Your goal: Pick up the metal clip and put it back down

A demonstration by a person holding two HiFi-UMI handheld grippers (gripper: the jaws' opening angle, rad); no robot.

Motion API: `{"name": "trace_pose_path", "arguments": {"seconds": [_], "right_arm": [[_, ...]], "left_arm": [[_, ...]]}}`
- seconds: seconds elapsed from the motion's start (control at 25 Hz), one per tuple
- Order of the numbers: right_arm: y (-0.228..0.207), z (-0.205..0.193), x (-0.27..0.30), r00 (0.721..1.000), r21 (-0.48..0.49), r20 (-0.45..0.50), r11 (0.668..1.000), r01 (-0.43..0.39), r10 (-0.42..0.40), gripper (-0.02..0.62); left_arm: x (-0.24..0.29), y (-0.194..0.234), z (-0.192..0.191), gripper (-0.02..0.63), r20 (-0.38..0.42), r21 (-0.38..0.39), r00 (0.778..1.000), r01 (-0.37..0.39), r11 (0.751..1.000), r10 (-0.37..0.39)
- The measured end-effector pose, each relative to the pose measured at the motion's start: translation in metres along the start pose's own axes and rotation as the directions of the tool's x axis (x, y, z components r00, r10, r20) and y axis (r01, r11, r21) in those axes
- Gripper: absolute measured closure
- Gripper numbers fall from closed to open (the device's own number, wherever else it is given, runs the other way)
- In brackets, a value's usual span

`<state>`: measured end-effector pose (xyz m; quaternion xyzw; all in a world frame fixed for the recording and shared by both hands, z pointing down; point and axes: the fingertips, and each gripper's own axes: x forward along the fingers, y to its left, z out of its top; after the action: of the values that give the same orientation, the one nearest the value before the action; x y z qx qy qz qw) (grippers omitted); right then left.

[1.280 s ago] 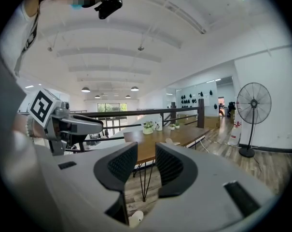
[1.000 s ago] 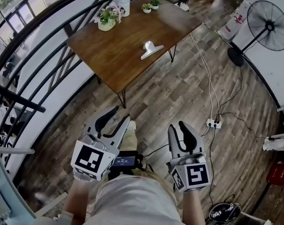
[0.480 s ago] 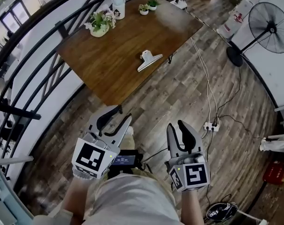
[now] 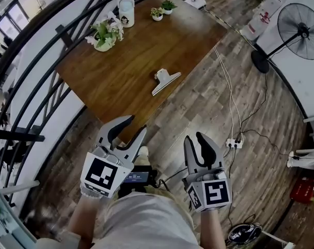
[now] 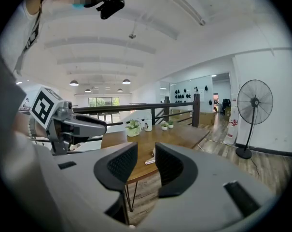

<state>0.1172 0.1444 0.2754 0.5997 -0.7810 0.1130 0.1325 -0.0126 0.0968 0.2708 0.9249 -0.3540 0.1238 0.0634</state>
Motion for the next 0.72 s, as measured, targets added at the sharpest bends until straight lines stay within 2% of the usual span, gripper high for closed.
{"name": "trace_pose_path", "arguments": {"seconds": [0.36, 0.72], "right_arm": [[-0.015, 0.012, 0.055, 1.000, 0.004, -0.020, 1.000, 0.015, -0.015, 0.471], [-0.019, 0.014, 0.083, 0.999, 0.001, -0.037, 1.000, 0.014, -0.014, 0.471]], "left_arm": [[0.036, 0.046, -0.002, 0.465, -0.018, -0.012, 1.000, 0.005, 1.000, -0.006], [0.047, 0.067, -0.011, 0.465, -0.042, -0.018, 0.999, 0.007, 1.000, -0.008]]}}
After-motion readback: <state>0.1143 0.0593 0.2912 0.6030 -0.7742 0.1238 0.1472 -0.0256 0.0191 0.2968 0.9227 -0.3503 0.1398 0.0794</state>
